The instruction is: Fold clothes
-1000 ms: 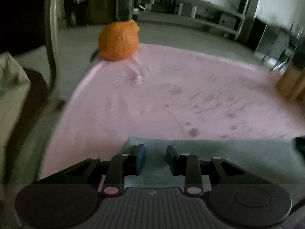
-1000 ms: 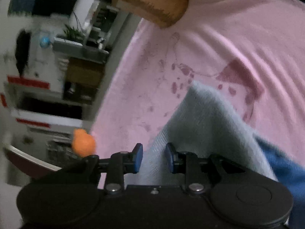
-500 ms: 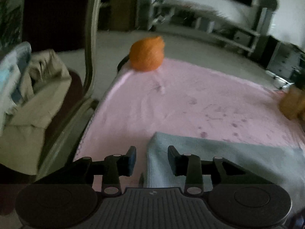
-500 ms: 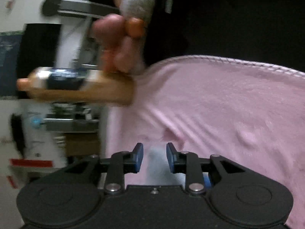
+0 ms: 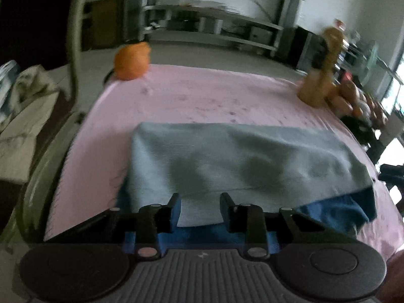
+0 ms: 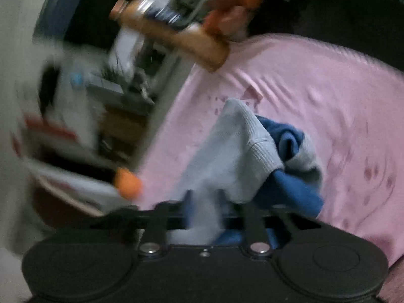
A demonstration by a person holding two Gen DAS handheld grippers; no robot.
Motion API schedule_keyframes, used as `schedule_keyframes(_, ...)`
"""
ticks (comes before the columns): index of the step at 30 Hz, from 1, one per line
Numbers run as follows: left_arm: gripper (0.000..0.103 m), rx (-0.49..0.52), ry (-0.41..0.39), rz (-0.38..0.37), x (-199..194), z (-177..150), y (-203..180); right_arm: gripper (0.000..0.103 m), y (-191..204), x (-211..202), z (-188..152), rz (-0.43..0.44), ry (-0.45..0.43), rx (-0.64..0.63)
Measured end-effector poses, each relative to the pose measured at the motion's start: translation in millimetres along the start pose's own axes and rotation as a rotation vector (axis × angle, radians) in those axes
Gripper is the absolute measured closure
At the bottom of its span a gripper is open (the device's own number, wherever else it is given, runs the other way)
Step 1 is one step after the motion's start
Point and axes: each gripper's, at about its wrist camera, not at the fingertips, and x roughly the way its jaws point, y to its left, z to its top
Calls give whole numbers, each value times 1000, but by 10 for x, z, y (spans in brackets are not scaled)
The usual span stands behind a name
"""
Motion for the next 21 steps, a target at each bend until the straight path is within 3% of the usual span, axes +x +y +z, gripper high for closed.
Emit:
schedule_keyframes(3,72,78,3,-21,183,60,-239,89,249,170,-190,-78,19,-170)
schedule_keyframes(7,71,151,-32,-15,389,129,-457,89,364,421,-323,-146,30,-295)
schedule_keyframes(11,72,162,9,-21,595,78,-494,89,479,671,-456,-213,41,-420)
schedule_keyframes(15,70,238,35,17,693,-69,-532,93,595,922,-588,-280,52,-545)
schedule_keyframes(21,70,286,54,26,493,-287,-470,93,605,727,-778,-319,86,-607)
